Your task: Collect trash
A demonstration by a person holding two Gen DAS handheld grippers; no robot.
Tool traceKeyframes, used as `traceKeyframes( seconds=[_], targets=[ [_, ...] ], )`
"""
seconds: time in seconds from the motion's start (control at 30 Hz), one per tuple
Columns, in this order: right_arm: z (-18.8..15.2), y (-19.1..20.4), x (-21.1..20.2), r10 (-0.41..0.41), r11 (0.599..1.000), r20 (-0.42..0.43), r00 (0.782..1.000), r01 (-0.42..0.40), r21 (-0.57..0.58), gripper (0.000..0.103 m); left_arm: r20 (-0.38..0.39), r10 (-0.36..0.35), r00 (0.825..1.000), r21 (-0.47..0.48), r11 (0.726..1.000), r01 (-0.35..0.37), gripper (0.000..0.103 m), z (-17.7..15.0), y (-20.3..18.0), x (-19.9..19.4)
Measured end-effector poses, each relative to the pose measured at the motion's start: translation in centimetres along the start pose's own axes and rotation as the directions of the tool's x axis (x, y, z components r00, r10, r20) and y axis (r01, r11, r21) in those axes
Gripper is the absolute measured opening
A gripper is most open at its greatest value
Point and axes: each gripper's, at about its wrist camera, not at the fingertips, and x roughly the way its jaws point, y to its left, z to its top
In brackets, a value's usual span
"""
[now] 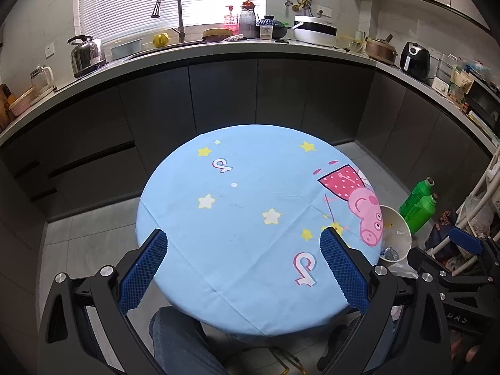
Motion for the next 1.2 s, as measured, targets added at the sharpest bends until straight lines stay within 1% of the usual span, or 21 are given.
traceKeyframes(
  seconds=[0.23, 1.2],
  targets=[
    [-0.03, -0.27, -0.14, -0.021, 1.000, 0.002, 1.000, 0.021, 0.006, 0.100, 0.003, -0.009, 1.000, 0.010, 1.000, 0.009, 0.095, -0.13, -0.35, -0.14],
    [-0.05, -0.38, -0.52, -0.017, 1.000, 0.011, 1.000, 0.017, 0.015, 0.100, 0.006, -0.019, 1.000, 0.018, 1.000, 0.019, 0.095, -0.21, -0.56, -0.53]
  ],
)
